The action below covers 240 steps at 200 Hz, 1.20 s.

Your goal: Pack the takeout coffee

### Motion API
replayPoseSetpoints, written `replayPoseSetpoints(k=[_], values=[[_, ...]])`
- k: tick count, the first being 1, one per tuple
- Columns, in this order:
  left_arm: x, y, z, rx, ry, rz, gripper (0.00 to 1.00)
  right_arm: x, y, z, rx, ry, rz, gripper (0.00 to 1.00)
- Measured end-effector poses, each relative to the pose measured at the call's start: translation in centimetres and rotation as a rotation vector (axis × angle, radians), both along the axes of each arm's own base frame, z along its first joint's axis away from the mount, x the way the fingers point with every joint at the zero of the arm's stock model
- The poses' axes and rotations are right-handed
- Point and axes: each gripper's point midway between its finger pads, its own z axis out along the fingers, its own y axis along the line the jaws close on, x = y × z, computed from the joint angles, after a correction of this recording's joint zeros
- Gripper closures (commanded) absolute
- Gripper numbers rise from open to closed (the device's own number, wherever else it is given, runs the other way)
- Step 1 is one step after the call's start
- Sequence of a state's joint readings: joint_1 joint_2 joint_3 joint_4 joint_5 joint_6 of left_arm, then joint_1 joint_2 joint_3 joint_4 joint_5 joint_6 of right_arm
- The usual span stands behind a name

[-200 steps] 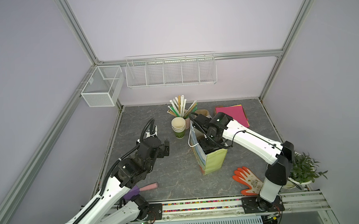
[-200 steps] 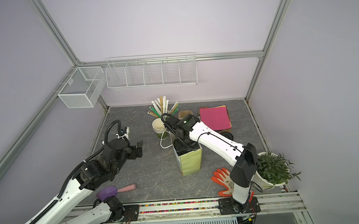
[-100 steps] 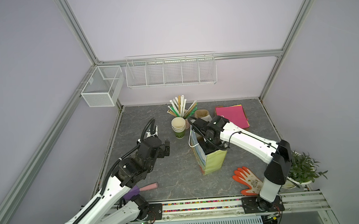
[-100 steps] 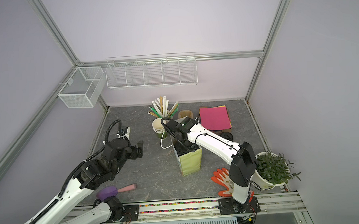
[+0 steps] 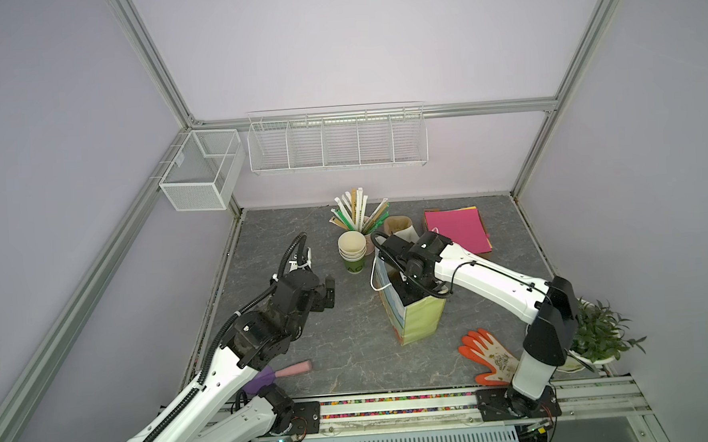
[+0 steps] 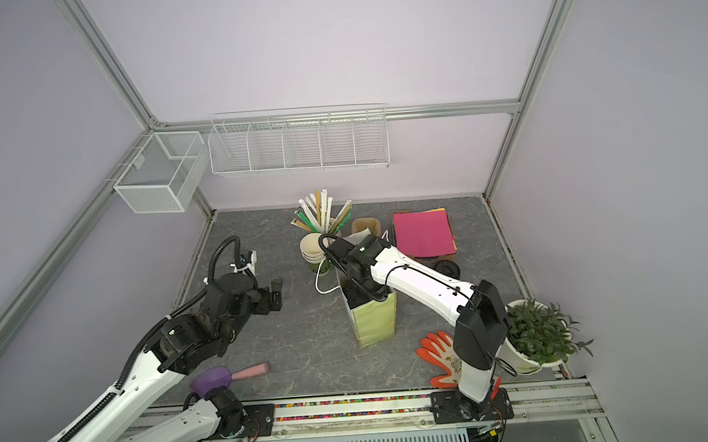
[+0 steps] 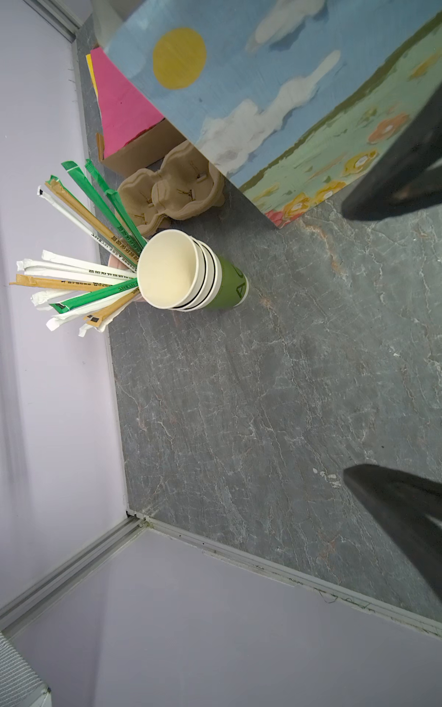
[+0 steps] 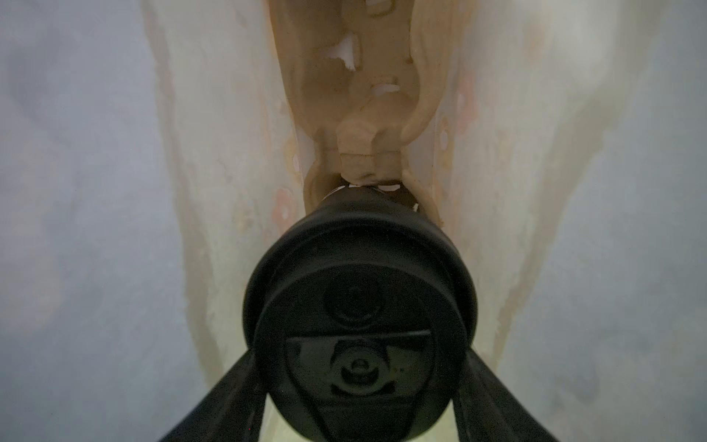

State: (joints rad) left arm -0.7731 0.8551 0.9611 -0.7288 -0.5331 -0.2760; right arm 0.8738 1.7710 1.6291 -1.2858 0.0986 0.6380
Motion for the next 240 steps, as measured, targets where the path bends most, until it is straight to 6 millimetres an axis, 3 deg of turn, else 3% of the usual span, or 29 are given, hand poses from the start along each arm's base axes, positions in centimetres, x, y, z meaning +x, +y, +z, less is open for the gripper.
replayPoseSetpoints(k=[240], values=[[-0.1,-0.2,-0.2,0.000,0.009,-0.009,0.01,-0.2,-0.1,-1.5,0.019,0.017,-0.006,0.42]])
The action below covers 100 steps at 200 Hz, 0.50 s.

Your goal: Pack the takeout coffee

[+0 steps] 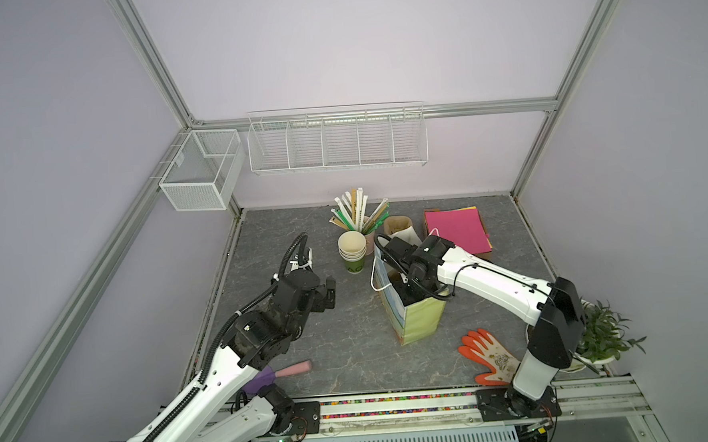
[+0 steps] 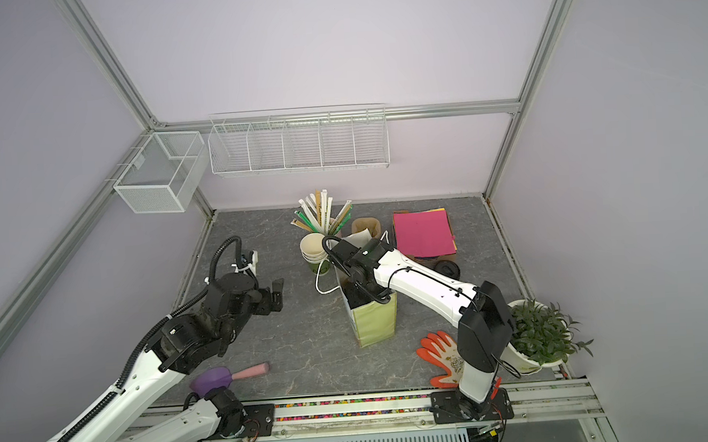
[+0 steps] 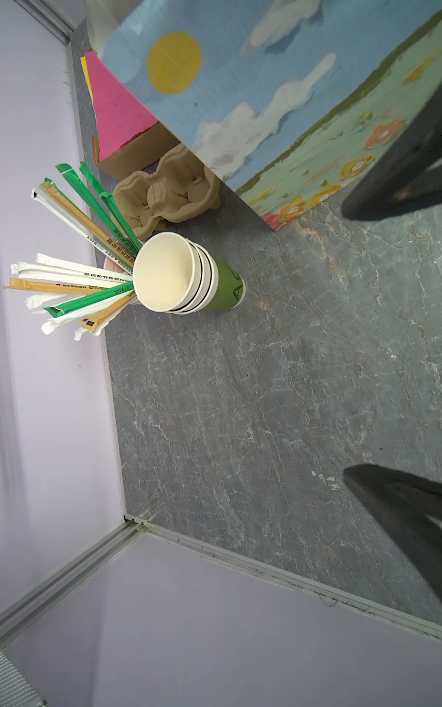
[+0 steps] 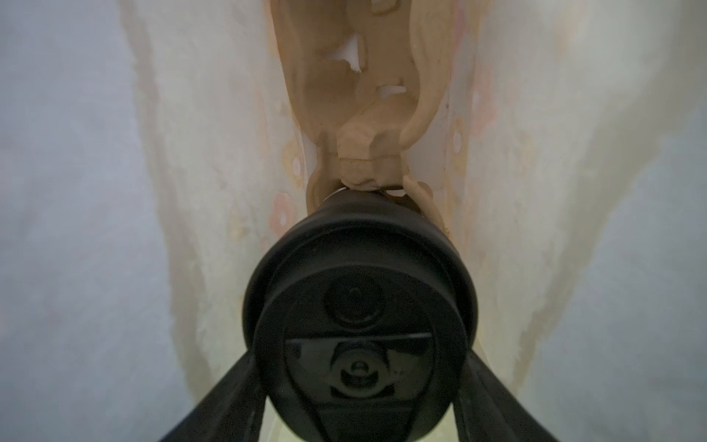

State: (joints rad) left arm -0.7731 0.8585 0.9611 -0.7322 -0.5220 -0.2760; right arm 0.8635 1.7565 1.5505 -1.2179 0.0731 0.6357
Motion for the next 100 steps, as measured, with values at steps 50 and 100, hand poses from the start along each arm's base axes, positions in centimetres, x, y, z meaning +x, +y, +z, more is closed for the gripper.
replayPoseSetpoints(k=[50,100], values=[[0.00,-0.01,0.00,0.000,0.000,-0.001,0.01,0.03,0.06,0.23,-0.010,0.010,0.000,0.39],[0.00,-0.01,0.00,0.000,0.000,-0.001,0.01,0.08,0.16,0.67,-0.015,0.016,0.006,0.34]])
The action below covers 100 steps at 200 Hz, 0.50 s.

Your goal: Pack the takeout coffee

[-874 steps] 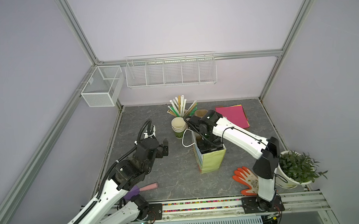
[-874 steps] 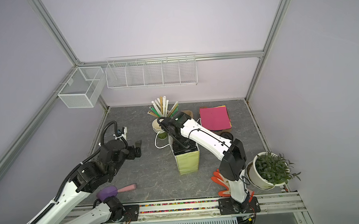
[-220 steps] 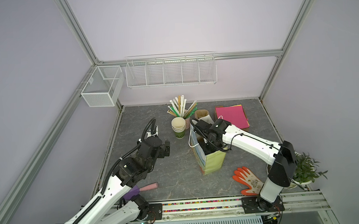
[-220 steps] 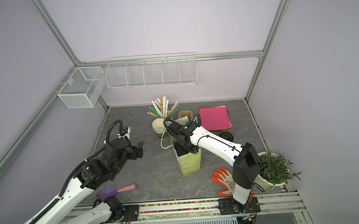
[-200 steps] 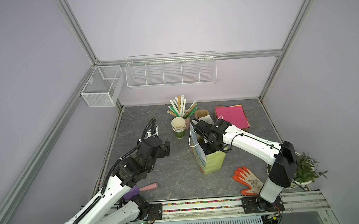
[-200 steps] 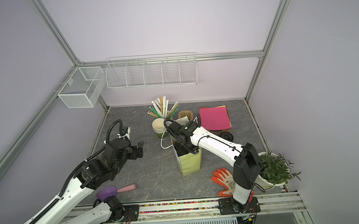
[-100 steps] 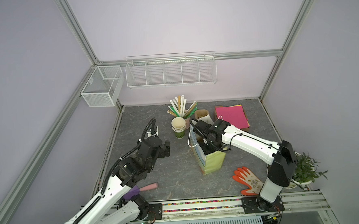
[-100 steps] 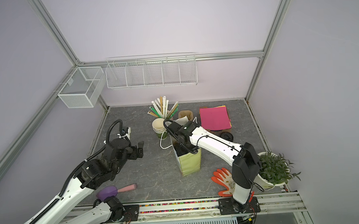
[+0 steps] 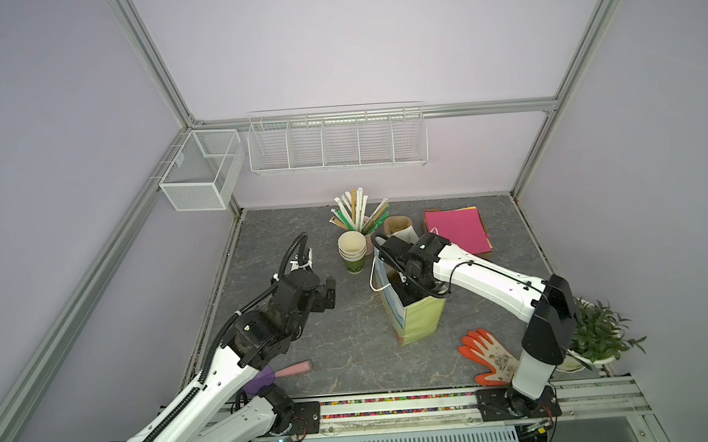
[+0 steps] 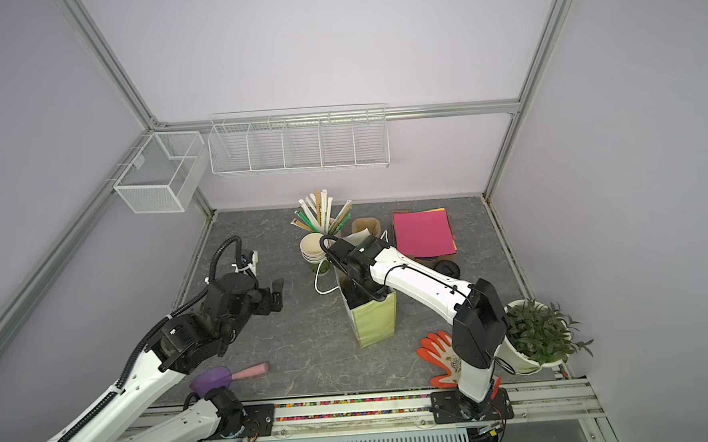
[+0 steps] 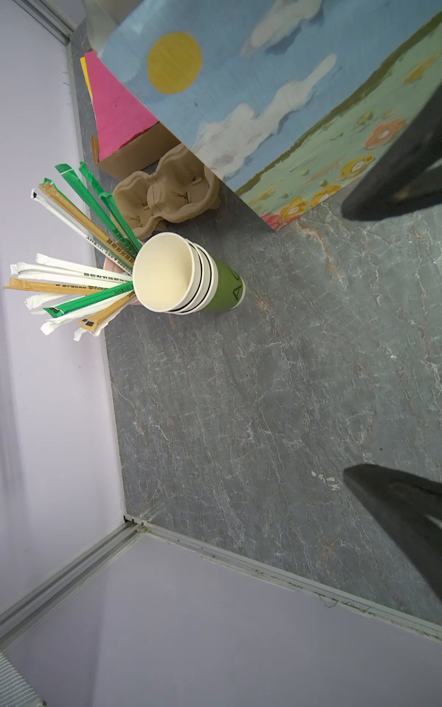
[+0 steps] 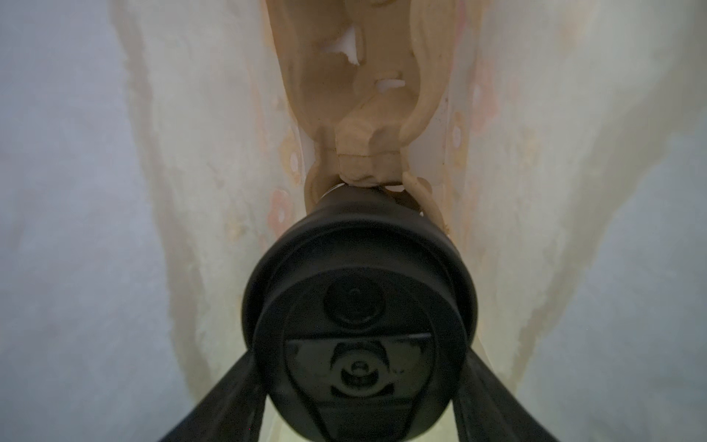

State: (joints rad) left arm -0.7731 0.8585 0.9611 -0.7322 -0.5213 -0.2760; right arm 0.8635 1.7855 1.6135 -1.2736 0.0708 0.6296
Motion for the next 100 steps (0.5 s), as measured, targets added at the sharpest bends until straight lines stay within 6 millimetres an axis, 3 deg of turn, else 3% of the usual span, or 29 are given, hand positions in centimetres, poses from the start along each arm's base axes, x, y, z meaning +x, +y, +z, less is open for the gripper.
replayPoseSetpoints(k=[100], values=[[0.04,-0.04,-0.13,0.004,0.004,0.000,0.01,0.35,-0.84,0.56,-0.049,-0.008,0.019,0.21]])
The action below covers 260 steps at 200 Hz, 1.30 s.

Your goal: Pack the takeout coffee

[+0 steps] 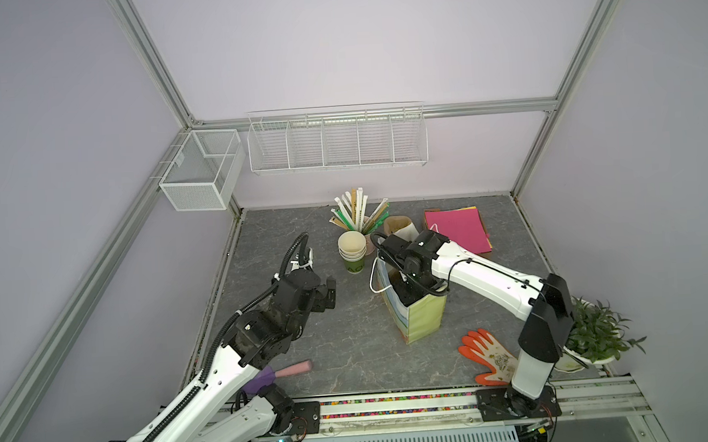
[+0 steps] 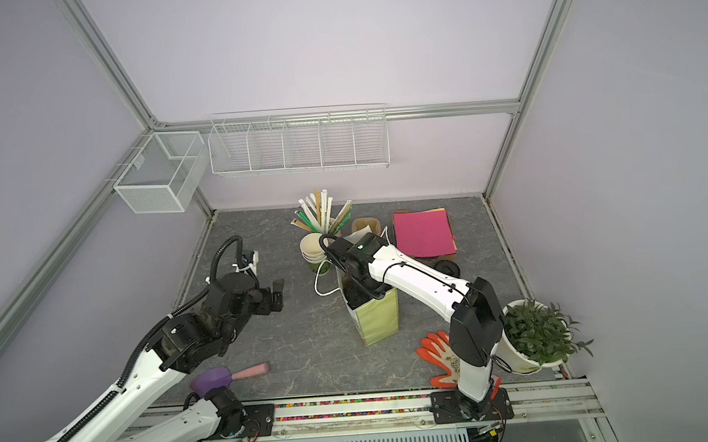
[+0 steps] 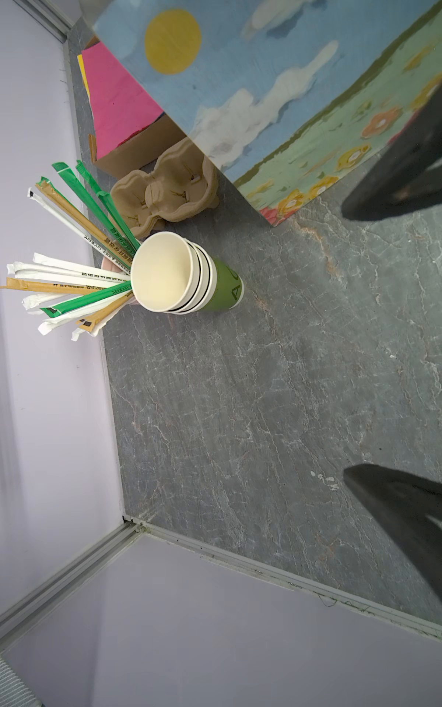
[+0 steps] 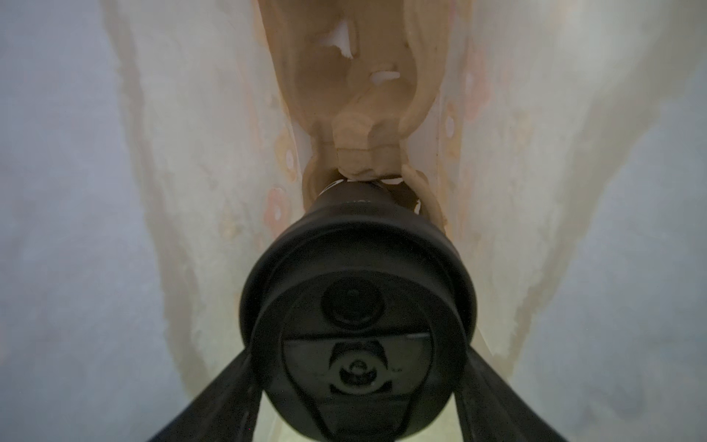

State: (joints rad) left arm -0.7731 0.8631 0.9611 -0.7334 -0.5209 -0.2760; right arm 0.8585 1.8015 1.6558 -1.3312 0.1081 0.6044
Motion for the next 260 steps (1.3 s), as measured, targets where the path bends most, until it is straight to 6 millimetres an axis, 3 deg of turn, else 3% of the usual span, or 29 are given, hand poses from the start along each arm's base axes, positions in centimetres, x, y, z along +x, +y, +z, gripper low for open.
replayPoseSetpoints(k=[160,225,260], values=[[0.1,-0.1,-0.3,0.008,0.010,-0.002,0.01,1.3,-0.9,1.5,-0.024,-0.049,-0.014,0.00],[0.2,-0.2,-0.5,0.013,0.015,-0.003,0.01,1.5,-1.5,1.8,-0.043,-0.055,-0.016,0.11],[0.2,-0.2,-0.6,0.014,0.017,-0.003,0.01,1.7,-1.7,2.1,-0.055,-0.068,-0.018,0.12]])
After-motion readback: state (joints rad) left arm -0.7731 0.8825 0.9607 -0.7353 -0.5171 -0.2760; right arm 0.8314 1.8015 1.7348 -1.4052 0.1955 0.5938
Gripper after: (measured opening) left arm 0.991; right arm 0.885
